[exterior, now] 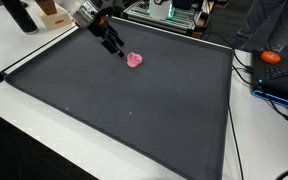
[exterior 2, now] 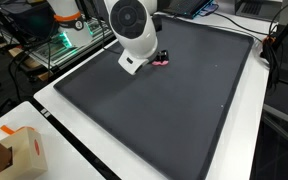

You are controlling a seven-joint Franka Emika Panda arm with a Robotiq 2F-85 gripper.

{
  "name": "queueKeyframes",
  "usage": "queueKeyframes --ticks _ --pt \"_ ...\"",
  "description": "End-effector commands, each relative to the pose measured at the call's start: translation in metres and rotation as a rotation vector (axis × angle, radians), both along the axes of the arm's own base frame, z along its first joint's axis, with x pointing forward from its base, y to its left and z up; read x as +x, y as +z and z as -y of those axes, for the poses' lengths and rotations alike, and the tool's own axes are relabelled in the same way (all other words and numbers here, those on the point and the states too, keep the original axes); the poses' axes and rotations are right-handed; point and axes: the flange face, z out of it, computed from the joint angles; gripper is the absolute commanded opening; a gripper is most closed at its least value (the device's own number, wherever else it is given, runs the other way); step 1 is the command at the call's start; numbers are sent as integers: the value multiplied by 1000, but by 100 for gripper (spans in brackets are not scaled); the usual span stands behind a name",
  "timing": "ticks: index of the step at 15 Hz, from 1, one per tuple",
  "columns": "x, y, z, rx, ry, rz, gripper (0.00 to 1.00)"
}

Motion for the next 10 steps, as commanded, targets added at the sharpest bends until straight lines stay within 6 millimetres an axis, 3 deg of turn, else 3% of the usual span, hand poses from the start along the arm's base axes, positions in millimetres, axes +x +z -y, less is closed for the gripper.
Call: queueKeyframes --ticks 1,10 --pt "24 3 -12 -39 101 -9 100" --pt "76 6 -69 -144 524 28 100"
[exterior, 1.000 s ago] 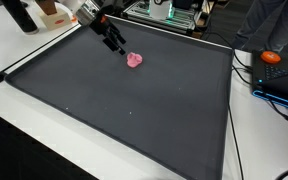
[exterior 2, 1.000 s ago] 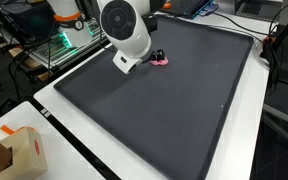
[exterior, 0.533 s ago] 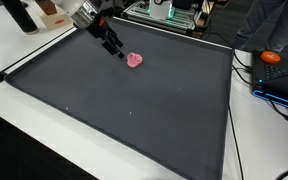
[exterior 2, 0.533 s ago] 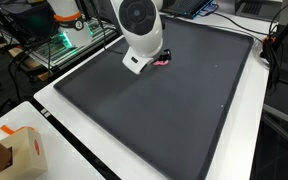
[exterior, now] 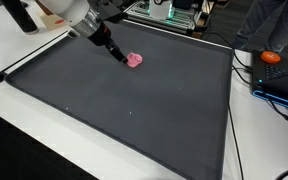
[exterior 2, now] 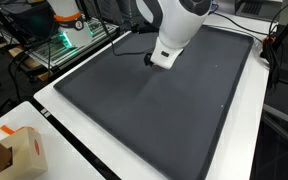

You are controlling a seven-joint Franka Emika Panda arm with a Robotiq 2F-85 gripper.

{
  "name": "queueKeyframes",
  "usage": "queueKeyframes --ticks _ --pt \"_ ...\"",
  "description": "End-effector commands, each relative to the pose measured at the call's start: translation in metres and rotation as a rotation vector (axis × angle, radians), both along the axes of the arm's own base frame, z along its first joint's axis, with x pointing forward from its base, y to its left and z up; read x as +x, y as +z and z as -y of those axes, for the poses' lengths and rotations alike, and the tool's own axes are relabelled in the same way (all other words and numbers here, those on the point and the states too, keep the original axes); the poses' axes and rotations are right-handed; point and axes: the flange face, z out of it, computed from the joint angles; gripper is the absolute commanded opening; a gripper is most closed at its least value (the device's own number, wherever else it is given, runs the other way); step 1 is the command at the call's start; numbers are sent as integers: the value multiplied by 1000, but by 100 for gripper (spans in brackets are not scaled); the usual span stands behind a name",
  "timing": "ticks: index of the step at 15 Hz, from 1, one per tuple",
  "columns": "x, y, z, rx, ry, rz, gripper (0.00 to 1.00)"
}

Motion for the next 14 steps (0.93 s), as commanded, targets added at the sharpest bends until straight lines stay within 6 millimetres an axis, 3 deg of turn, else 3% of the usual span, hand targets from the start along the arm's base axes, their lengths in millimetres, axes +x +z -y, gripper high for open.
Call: queueKeyframes --ticks 1,8,14 --pt "21 -10 -23 -28 193 4 100" --pt "41 -6 -70 2 559 80 100" --pt "34 3 -110 44 866 44 100"
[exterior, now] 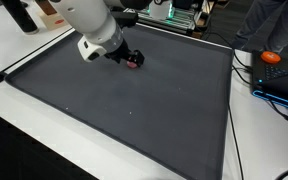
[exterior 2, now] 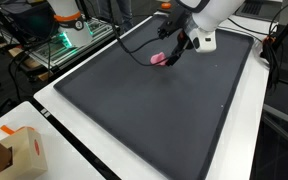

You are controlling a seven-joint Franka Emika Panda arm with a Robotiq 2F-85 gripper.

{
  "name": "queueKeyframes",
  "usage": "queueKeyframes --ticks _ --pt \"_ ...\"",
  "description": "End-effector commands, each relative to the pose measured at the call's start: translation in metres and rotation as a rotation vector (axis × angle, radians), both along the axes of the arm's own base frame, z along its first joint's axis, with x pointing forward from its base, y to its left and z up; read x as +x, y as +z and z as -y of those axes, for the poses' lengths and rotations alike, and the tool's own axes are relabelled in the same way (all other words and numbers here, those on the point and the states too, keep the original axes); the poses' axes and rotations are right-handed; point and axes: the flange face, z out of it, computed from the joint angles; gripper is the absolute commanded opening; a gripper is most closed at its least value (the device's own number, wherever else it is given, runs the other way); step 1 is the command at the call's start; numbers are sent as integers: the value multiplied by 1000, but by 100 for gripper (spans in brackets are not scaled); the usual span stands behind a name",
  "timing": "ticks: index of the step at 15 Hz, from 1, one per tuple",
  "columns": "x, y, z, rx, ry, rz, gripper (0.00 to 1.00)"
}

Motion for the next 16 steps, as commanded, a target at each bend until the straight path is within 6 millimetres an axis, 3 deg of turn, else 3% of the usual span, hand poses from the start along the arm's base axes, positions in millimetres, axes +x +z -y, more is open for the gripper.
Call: queueKeyframes --ticks 1,10,16 --pt "-5 -1 -25 -9 194 -37 100" --pt "-29 -9 -94 -32 666 -61 100" --pt "-54 -18 -124 -43 945 -119 100"
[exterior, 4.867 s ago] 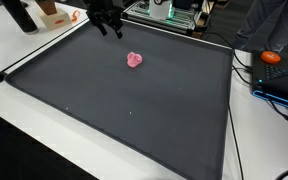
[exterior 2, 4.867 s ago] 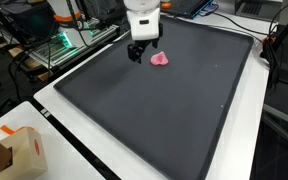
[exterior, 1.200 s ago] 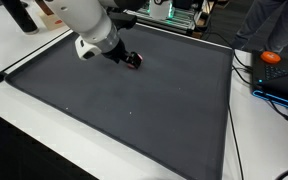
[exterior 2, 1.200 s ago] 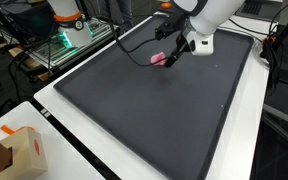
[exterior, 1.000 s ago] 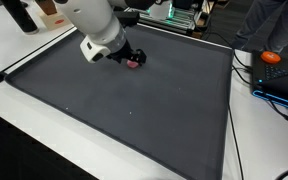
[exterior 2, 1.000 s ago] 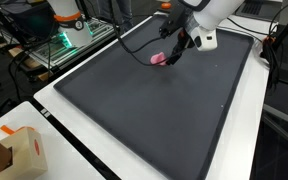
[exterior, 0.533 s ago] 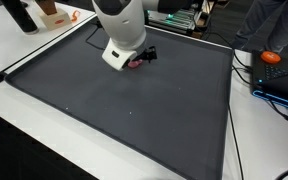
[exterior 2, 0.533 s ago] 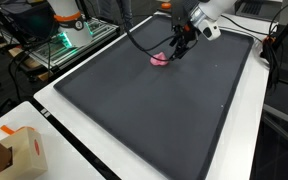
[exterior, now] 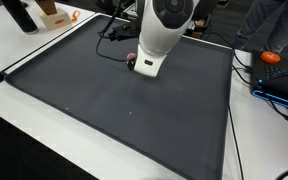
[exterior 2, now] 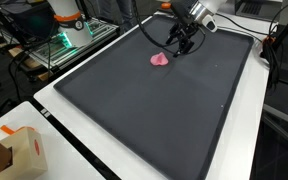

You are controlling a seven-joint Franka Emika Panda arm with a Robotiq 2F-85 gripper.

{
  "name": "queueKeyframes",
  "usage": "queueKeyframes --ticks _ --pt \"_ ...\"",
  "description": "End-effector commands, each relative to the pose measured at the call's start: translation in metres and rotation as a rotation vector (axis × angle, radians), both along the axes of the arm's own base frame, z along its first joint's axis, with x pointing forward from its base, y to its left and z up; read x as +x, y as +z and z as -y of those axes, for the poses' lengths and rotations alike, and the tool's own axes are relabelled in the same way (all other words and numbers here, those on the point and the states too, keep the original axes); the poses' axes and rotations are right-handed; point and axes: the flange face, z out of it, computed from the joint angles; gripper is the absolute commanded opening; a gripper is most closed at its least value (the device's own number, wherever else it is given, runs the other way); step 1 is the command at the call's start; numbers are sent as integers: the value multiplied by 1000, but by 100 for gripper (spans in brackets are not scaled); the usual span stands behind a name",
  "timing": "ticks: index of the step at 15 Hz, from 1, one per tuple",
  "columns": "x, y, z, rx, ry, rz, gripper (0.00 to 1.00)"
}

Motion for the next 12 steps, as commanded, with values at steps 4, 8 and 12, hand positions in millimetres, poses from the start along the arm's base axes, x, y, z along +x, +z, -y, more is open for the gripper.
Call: queueKeyframes --ticks 4,8,12 --pt "-30 -12 -15 -50 231 -35 100" --pt "-43 -16 -19 -66 286 -25 100" --pt "-53 -15 -22 -62 341 -6 100"
